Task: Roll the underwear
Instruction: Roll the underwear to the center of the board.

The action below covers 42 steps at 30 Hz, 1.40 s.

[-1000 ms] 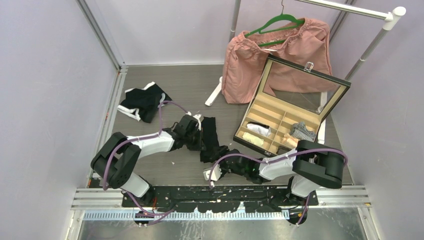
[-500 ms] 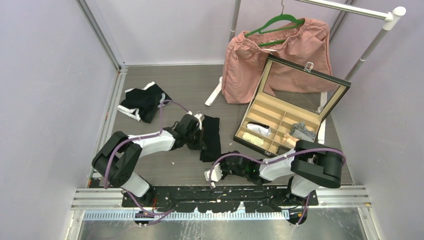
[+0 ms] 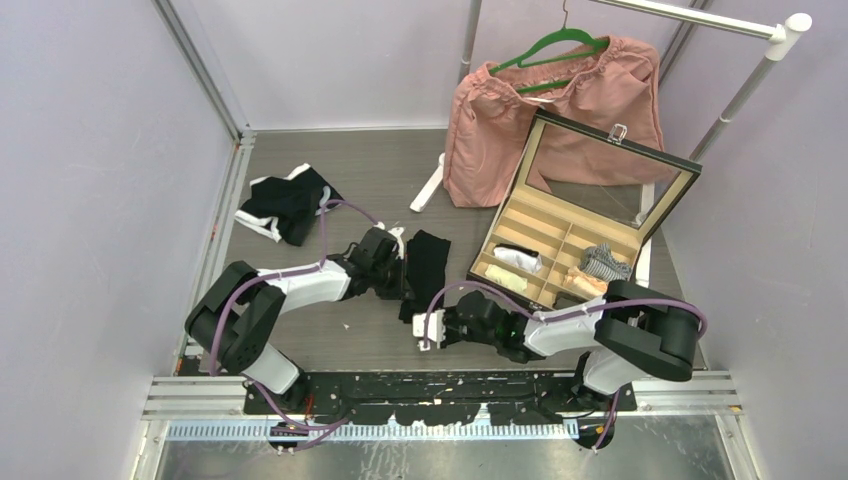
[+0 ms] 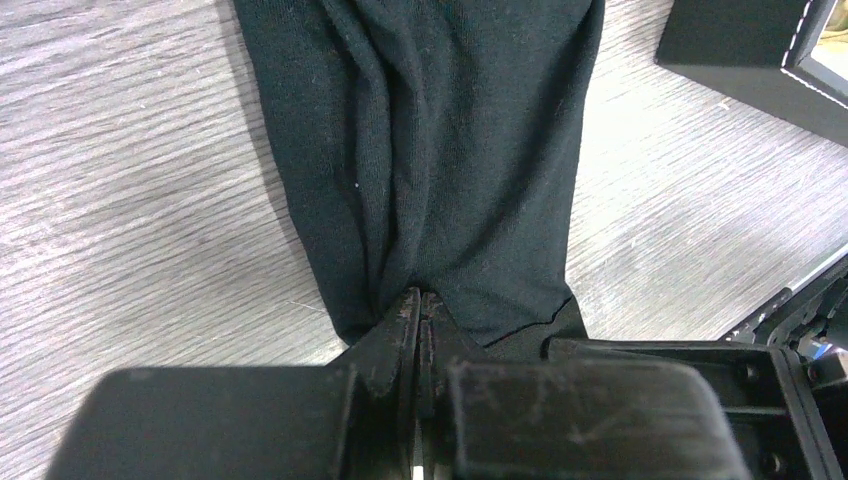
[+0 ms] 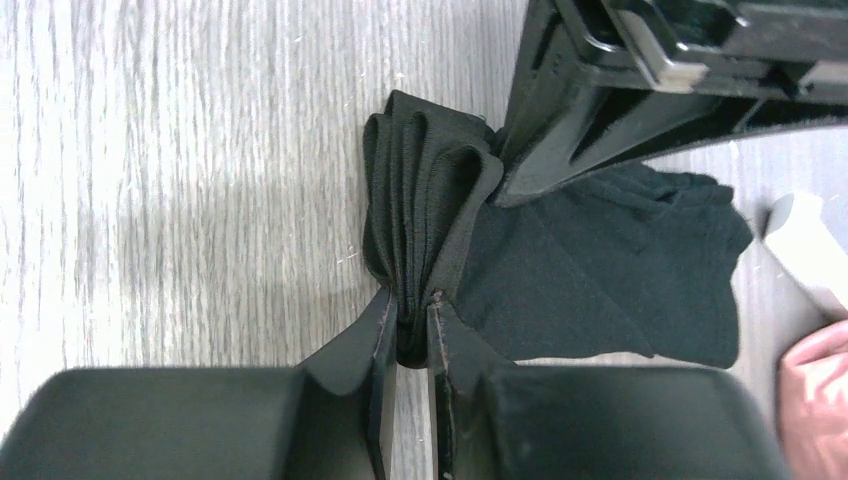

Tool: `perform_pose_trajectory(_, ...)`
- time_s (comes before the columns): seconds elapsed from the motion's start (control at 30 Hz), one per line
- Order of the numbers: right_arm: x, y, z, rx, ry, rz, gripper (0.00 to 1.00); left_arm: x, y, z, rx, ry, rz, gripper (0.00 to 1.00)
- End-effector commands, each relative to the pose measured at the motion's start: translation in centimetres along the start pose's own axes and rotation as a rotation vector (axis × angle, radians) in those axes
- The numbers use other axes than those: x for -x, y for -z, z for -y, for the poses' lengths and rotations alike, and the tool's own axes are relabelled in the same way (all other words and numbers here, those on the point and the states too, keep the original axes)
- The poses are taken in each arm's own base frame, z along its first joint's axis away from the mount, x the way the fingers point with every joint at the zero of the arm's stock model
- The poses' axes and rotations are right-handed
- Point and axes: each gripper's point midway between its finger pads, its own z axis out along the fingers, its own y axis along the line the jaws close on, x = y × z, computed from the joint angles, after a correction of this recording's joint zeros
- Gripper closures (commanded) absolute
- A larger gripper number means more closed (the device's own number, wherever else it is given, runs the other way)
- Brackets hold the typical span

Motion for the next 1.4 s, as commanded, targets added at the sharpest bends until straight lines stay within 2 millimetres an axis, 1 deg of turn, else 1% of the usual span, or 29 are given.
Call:
perform_pose_trajectory(0.0,2.1,0.2,-0.2,0.036,-0.235,0.103,0.89,-5.6,-0.6,-5.6,0.199,0.014,-0.163,0.99)
perform_pose_trajectory(0.13,2.0,0.4,0.9,0.023,-0.418,0.123,0.89,-5.7,-0.6,-5.5,0.191,0.018,-0.165,0.99)
perform_pose_trajectory(0.27,2.0,0.7,1.5,0.036,-0.582,0.119,0.89,-5.6,-0.4,-5.2,0.179,0.019,-0.164,0.99)
perform_pose_trajectory(0.43,1.8,1.2,2.4,0.043,-0.726,0.083,0.88,-5.7,0.3,-4.9,0.169,0.025,-0.164,0.99)
perform_pose_trajectory(0.6,1.8,1.4,2.3,0.093,-0.868,0.072,0.88,-5.7,0.8,-4.7,0.164,0.025,-0.161,0.99)
perform_pose_trajectory(0.8,1.9,1.3,2.4,0.160,-0.998,0.024,0.88,-5.0,1.6,-4.1,0.157,0.020,-0.143,0.99)
perform_pose_trajectory(1.0,1.6,1.2,2.7,0.232,-1.180,-0.017,0.90,-3.4,3.5,-3.2,0.166,0.011,-0.092,0.99)
perform_pose_trajectory(1.2,1.3,0.6,2.6,0.297,-1.310,-0.059,0.93,-1.3,6.4,-2.7,0.187,0.007,0.021,0.99)
perform_pose_trajectory(1.27,1.2,0.4,3.0,0.320,-1.360,-0.085,0.94,-0.7,7.4,-2.3,0.176,0.002,0.059,0.99)
perform_pose_trajectory(1.37,1.2,0.0,2.9,0.368,-1.403,-0.153,0.94,-0.3,8.4,-1.8,0.159,0.000,0.098,0.99)
